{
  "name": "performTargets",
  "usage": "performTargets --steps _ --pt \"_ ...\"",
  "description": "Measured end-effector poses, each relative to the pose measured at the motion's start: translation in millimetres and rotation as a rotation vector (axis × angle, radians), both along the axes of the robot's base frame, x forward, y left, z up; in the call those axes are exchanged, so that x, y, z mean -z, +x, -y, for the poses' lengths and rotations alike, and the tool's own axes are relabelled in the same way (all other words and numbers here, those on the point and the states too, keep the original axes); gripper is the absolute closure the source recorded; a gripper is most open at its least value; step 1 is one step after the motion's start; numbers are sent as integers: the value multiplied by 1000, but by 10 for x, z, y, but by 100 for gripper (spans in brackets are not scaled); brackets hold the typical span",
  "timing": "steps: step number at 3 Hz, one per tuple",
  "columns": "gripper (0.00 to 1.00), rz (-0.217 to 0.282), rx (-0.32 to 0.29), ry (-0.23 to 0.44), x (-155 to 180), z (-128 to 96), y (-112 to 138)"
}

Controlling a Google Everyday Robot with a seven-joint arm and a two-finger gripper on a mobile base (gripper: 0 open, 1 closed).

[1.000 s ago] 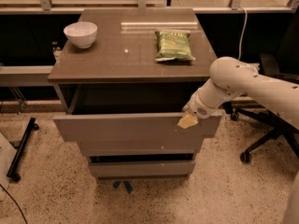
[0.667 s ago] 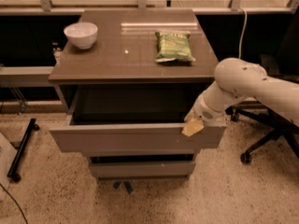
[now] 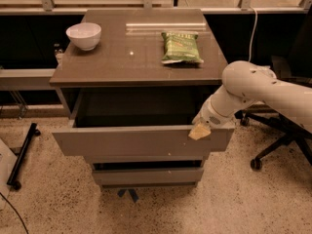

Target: Open top drawer

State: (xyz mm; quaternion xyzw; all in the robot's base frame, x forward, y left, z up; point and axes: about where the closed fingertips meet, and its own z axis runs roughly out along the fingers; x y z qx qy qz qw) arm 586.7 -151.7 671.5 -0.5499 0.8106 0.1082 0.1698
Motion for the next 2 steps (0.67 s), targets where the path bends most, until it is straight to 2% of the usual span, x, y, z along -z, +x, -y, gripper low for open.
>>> performTargets --steps 1,2 --pt "0 -3 -2 0 14 -10 -5" --pt "0 -3 -2 0 15 -11 -5"
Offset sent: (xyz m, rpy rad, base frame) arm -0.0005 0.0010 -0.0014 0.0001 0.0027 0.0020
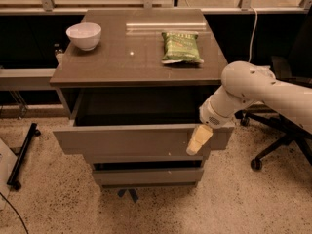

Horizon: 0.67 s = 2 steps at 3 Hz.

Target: Open top drawer

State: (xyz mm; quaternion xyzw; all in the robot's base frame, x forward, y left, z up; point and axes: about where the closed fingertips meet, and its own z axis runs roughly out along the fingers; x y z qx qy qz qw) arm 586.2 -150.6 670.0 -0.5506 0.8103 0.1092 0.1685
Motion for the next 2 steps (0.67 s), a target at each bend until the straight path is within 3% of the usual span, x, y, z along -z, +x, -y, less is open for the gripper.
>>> performTargets --steps 1,2 --pt "0 0 -25 -26 28 1 -116" --pt "0 -22 -6 -44 63 87 -455"
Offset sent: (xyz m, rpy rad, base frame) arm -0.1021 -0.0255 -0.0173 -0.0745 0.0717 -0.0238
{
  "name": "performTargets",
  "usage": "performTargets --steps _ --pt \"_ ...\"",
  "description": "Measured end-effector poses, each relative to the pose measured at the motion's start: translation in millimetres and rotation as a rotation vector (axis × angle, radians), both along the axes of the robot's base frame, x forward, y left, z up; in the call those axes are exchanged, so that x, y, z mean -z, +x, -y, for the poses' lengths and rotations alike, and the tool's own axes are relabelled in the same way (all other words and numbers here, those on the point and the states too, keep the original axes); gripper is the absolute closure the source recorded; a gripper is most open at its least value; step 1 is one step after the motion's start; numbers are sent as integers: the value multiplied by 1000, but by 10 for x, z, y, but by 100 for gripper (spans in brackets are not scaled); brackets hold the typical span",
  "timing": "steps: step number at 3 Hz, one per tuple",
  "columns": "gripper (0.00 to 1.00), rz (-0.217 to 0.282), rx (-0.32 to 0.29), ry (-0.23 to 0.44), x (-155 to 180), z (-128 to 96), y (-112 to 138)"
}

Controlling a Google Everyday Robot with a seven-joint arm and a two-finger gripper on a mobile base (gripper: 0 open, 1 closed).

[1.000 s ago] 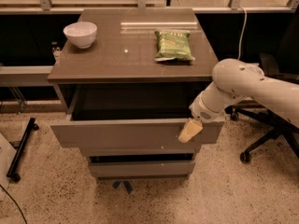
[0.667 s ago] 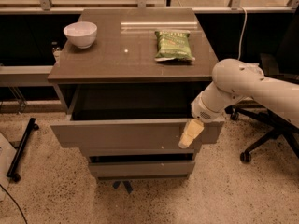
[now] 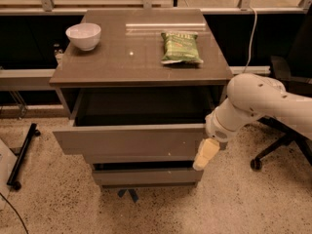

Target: Open top drawer

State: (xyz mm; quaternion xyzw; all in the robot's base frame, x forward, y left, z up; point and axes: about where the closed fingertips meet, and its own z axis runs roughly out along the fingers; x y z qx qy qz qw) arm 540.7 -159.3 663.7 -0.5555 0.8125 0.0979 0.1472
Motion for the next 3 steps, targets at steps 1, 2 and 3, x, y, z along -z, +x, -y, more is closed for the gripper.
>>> performTargets --steps 1,2,3 --pt "18 -20 17 2 68 84 -273" --pt "47 -19 20 2 58 93 -309" --pt "34 -16 31 4 19 133 -440"
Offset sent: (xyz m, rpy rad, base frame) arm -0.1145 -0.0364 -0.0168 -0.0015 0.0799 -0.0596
